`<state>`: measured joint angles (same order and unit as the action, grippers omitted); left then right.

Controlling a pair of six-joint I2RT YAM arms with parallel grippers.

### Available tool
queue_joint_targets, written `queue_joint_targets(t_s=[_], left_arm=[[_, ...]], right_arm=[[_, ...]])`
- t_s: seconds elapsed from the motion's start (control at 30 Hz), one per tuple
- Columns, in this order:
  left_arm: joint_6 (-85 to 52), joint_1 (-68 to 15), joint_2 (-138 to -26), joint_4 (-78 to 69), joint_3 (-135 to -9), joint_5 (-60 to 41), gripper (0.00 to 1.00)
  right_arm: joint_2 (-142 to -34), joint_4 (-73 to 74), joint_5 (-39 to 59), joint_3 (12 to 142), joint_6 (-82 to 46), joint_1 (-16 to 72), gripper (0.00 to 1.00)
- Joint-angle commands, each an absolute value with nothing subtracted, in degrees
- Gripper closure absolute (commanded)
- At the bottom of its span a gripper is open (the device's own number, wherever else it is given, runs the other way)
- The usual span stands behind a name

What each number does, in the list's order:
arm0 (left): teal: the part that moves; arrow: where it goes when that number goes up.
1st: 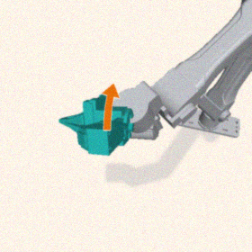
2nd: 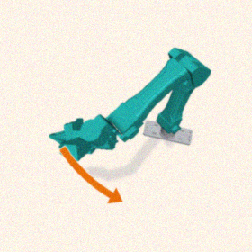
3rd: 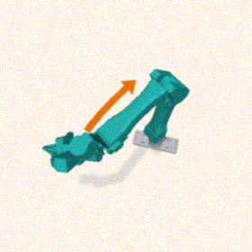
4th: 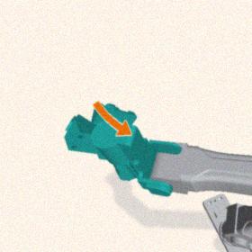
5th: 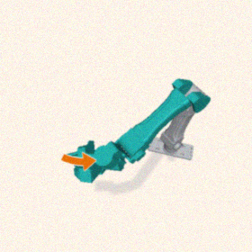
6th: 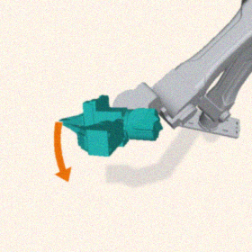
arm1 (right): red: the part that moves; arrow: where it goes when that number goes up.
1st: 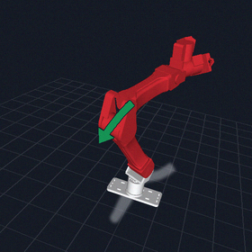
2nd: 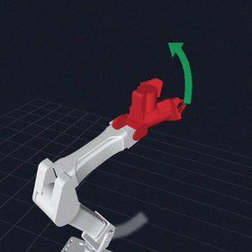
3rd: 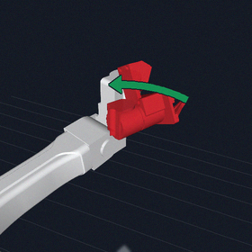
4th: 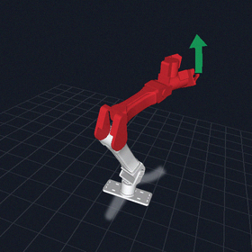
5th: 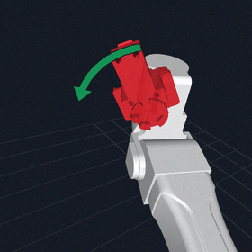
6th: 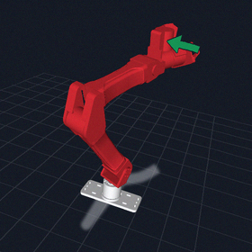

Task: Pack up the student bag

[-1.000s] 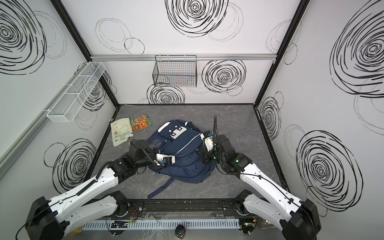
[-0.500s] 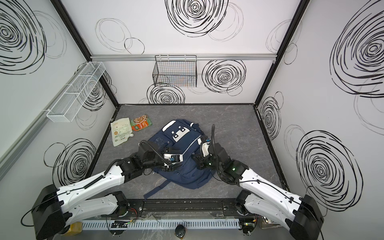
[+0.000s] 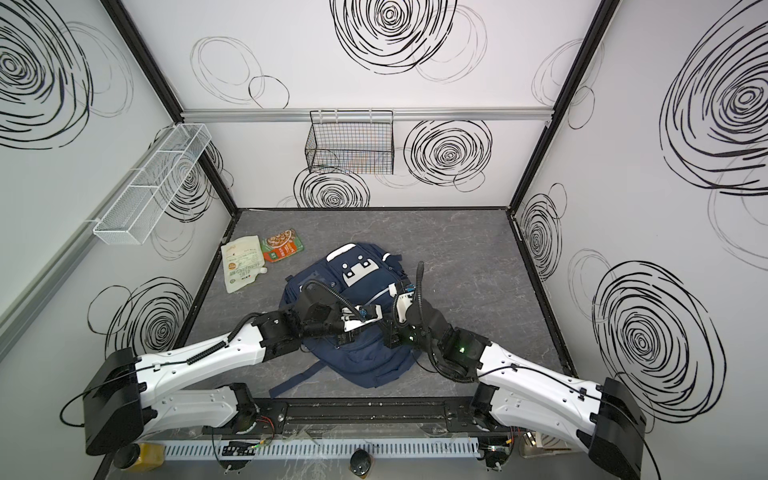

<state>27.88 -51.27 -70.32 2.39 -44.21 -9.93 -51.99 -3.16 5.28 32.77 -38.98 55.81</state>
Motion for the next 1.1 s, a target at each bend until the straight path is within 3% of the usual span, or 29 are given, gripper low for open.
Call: queue_joint_targets(t_s=[0.0,0.13,0.33,0.43,0.63,0.97,1.0,1.03,1.07], left_arm=[[28.7,-49.9,-72.6,5.3,-46.6,-5.0,0.86],[30.1,-49.4,-71.4,6.1,-46.0,-5.2,1.00],[37.8,-49.1,-66.4,8.5,-44.2,-9.6,1.00],[46.6,-49.1,-61.6,8.7,-39.7,-15.0,1.00],[51.3,-49.0,-54.2,5.4,-34.9,-16.2,1.00],[52.8,-46.7,-51.8,3.4,-33.5,-14.7,1.00],[52.6,-47.1,-52.0,2.1,-33.3,-13.5,0.85],[51.9,-47.5,-52.5,0.8,-33.4,-12.5,0.59],[50.0,-47.9,-53.0,-0.4,-33.7,-11.8,0.41]], right_arm=[[-49.1,-0.4,3.3,34.2,-37.8,56.1,1.00],[-48.0,-4.4,2.4,35.2,-35.2,54.1,1.00],[-47.4,-11.2,3.4,35.6,-32.3,43.5,1.00],[-47.9,-11.1,9.2,34.4,-30.9,34.2,1.00],[-49.7,-9.7,14.3,33.1,-27.2,22.5,1.00],[-51.6,-8.6,20.0,34.0,-26.6,19.2,1.00],[-51.1,-6.9,22.0,33.4,-28.2,20.1,1.00],[-50.5,-5.4,22.7,32.9,-30.2,21.6,1.00],[-50.1,-4.2,22.5,32.8,-31.9,24.0,1.00]])
